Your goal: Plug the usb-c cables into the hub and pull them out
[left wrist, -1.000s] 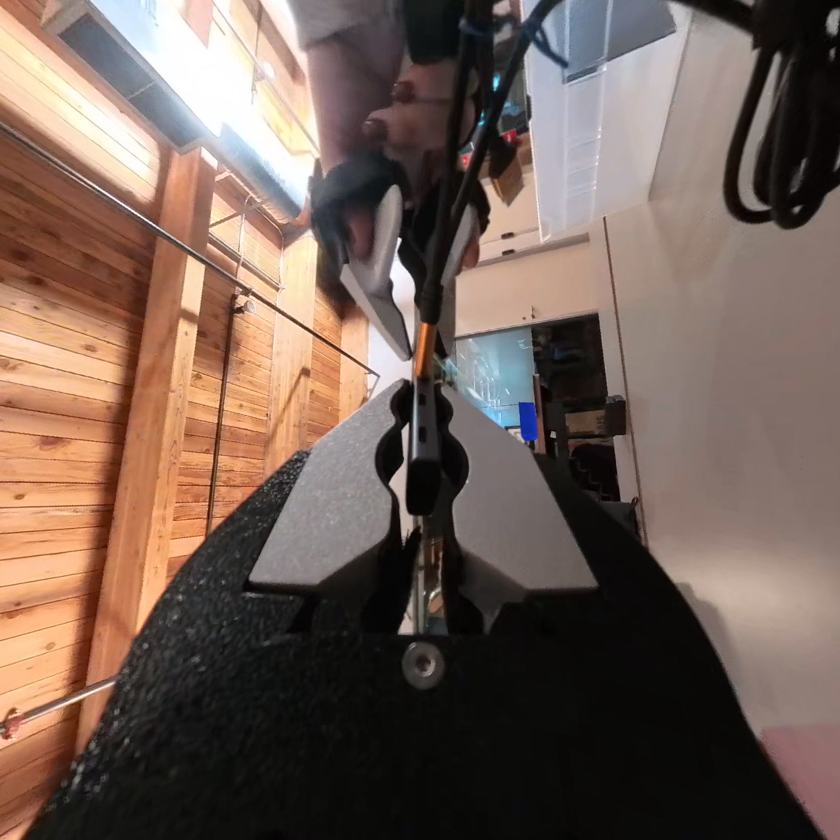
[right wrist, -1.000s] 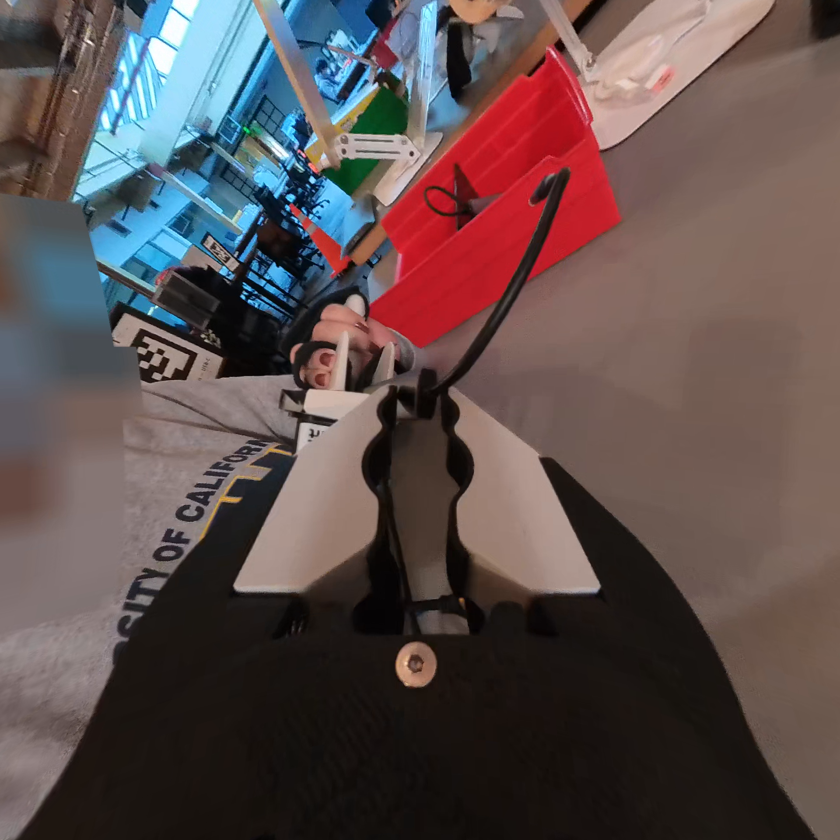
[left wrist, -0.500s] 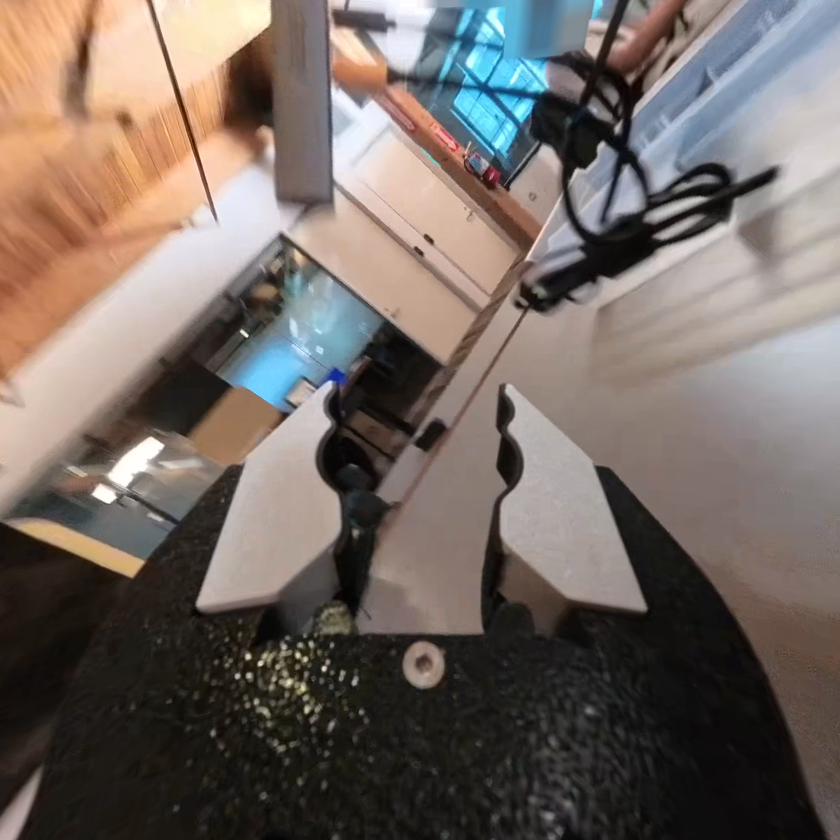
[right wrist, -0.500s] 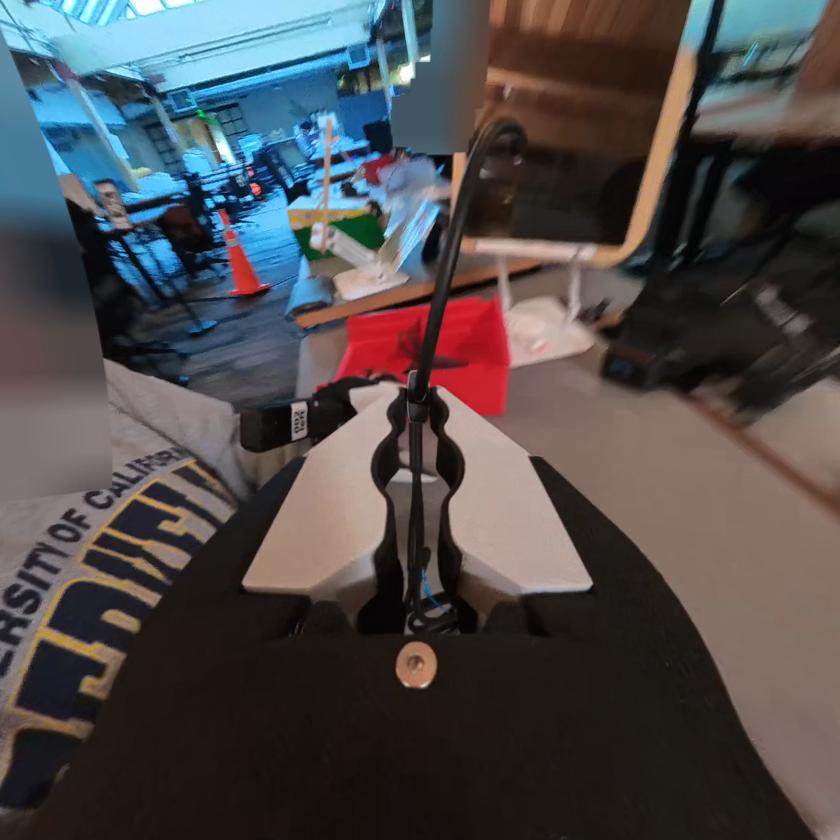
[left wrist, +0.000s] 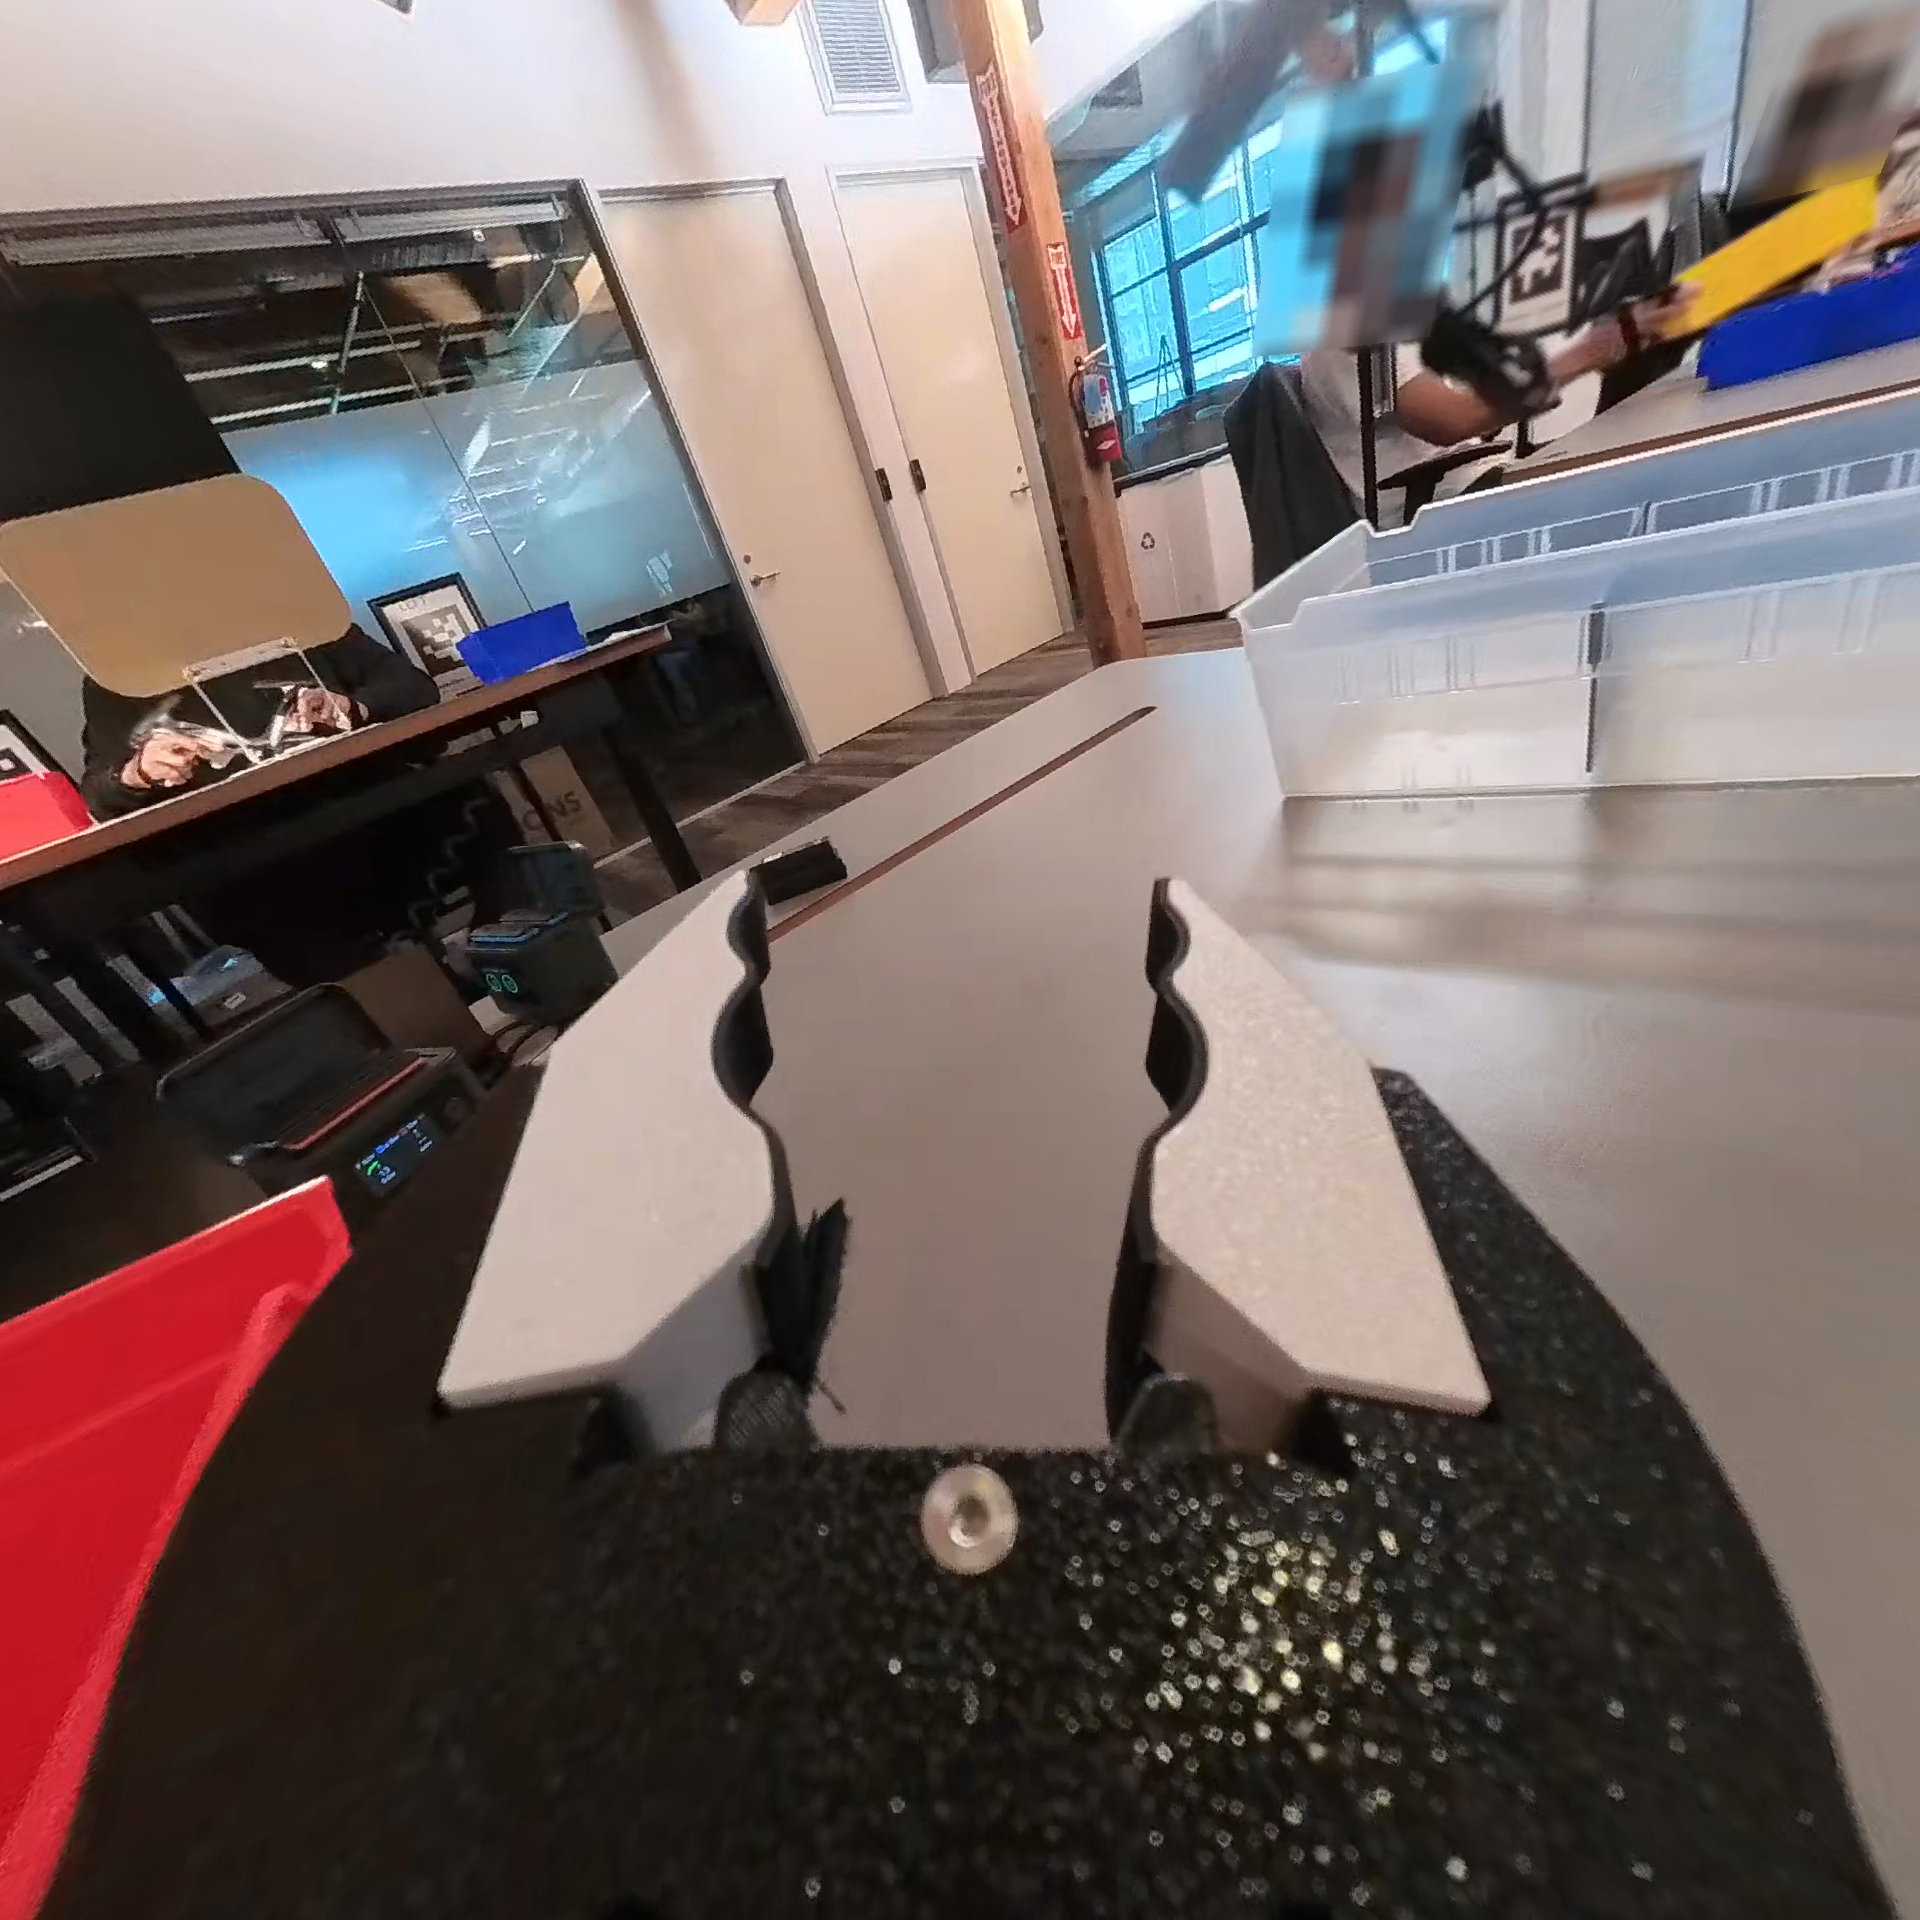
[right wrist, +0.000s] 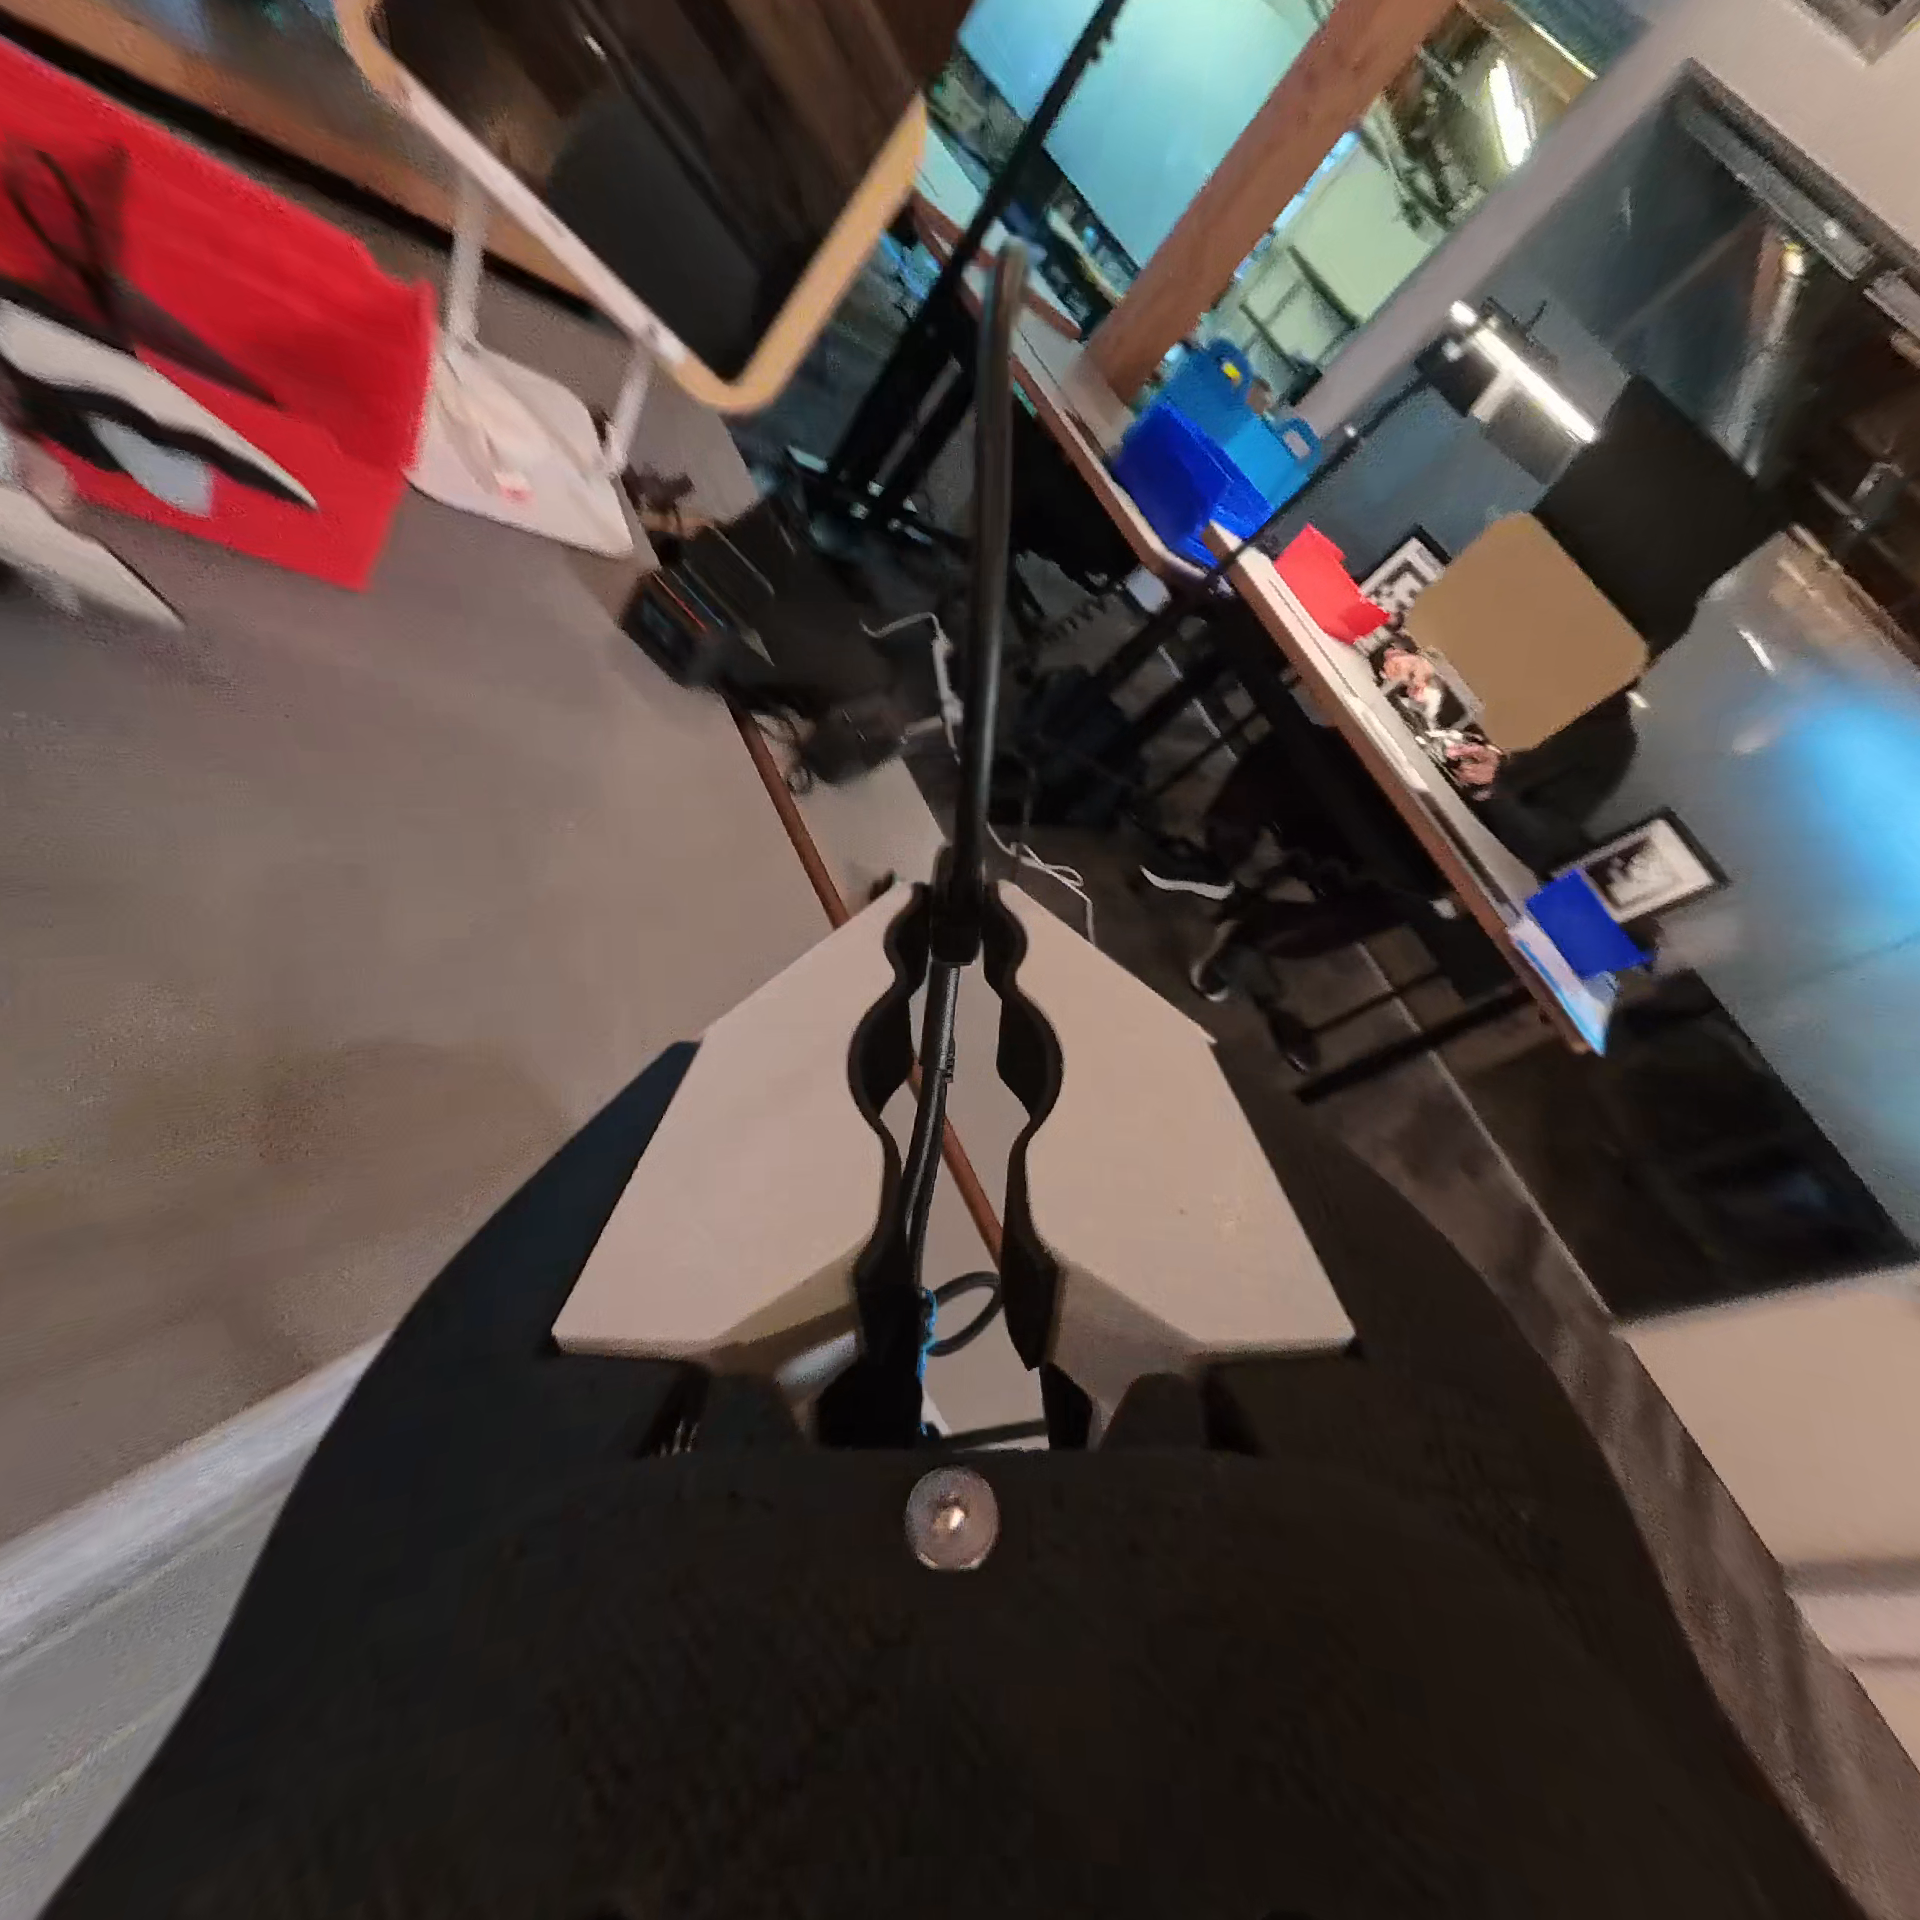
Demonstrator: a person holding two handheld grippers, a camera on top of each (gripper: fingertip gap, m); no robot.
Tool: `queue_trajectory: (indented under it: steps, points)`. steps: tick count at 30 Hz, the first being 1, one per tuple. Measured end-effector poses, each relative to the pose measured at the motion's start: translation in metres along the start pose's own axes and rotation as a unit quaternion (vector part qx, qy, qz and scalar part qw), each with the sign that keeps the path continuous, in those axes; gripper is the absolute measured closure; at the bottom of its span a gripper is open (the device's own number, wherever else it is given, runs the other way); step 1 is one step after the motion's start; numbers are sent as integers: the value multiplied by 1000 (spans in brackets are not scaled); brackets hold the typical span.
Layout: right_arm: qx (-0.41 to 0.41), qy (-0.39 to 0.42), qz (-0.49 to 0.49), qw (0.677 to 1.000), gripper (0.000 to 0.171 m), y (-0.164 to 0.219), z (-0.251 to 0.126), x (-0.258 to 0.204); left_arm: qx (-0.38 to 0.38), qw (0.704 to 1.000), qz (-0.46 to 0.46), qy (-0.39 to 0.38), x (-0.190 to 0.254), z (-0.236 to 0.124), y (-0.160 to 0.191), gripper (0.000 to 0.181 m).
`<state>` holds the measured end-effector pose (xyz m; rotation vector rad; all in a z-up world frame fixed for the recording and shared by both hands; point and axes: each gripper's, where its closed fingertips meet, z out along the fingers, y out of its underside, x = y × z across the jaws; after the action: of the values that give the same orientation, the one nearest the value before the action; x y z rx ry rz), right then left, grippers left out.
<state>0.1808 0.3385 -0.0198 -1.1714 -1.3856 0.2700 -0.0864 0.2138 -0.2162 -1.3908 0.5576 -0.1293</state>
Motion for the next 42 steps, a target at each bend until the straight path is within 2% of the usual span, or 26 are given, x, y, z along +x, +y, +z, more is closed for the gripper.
queue_trajectory:
  steps: [5,7,10,15,21,25,27,29,32,34,37,40,42]
  points:
    - [-74,14,48,996,163,107,3,-20,-7,1000,24,9,7,2,2,111]
    - [-134,-15,71,988,163,142,-3,-32,-9,999,32,11,10,2,2,112]
    - [-238,-67,70,966,163,175,-12,-41,-10,999,38,14,11,3,3,113]
    - [-411,-160,21,897,163,198,-17,-51,-18,999,39,18,13,5,7,114]
    - [-540,-225,-3,811,163,238,5,-72,-23,998,48,23,16,4,8,116]
    - [-544,-185,69,815,163,246,29,-71,-23,998,50,25,17,4,8,116]
    - [-562,-161,110,804,161,247,27,-67,-21,998,48,25,18,4,8,112]
    - [-577,-105,109,802,135,240,19,-49,-21,998,48,22,17,4,7,108]
    - [-491,6,117,863,113,189,30,-23,-14,999,42,21,18,4,4,105]
    - [-374,71,134,915,107,131,46,-18,-13,999,40,22,19,5,4,104]
    - [-157,95,156,971,104,33,76,-51,-15,999,40,23,21,6,6,102]
    - [34,87,199,975,105,-30,112,-103,-17,999,43,24,22,6,7,101]
    - [90,118,200,969,106,-28,140,-128,-21,998,47,19,20,6,9,101]
